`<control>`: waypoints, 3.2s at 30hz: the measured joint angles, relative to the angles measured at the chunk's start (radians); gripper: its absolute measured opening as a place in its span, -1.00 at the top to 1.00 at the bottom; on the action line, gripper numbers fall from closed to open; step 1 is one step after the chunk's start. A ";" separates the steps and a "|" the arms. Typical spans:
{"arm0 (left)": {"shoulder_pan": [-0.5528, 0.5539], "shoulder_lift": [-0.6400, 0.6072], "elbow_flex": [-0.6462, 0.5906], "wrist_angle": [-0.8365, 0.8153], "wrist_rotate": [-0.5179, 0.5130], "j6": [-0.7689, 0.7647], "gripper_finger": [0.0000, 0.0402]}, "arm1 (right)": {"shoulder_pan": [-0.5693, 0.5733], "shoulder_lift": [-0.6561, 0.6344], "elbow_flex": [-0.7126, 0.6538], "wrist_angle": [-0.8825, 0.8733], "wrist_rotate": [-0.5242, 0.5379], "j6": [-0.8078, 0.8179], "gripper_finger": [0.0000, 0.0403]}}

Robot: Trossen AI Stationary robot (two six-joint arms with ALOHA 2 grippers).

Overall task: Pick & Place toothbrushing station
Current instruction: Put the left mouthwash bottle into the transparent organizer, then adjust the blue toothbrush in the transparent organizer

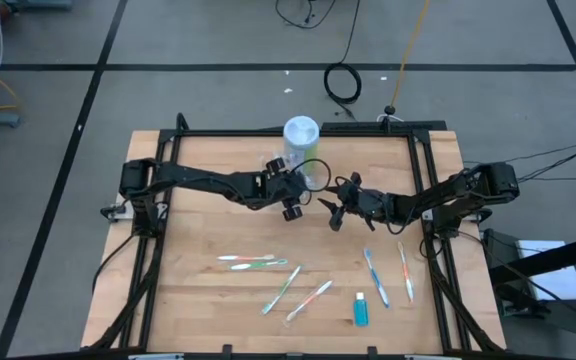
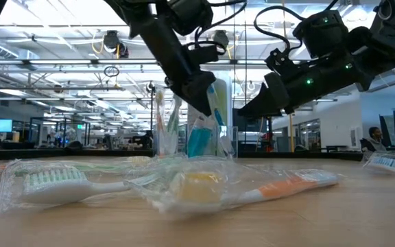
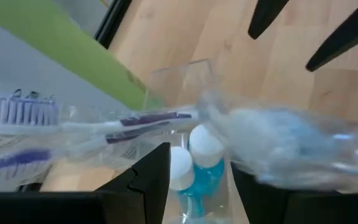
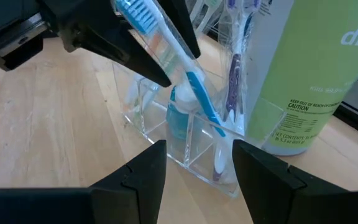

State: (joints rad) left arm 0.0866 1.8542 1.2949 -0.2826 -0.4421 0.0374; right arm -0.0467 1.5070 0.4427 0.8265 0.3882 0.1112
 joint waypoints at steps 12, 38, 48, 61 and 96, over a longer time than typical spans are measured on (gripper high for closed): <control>-0.033 0.059 -0.001 0.070 -0.128 0.099 0.14 | 0.000 0.000 0.000 -0.002 0.000 0.000 0.11; -0.018 0.050 0.000 -0.052 -0.194 0.037 0.14 | 0.000 0.000 0.000 -0.008 0.000 -0.002 0.11; -0.022 -0.084 0.000 -0.121 -0.082 -0.021 0.14 | -0.005 0.000 0.000 -0.014 0.000 -0.001 0.11; -0.105 -0.380 0.000 -0.499 -0.020 -0.276 0.14 | -0.005 0.000 0.000 -0.016 -0.043 0.000 0.11; -0.218 -0.566 0.000 -0.708 -0.101 -0.302 0.14 | -0.145 0.001 0.273 -0.136 -0.100 -0.254 -0.24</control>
State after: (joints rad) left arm -0.1318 1.2877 1.2945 -0.9909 -0.5426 -0.2644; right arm -0.1916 1.5078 0.7155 0.6903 0.2885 -0.1431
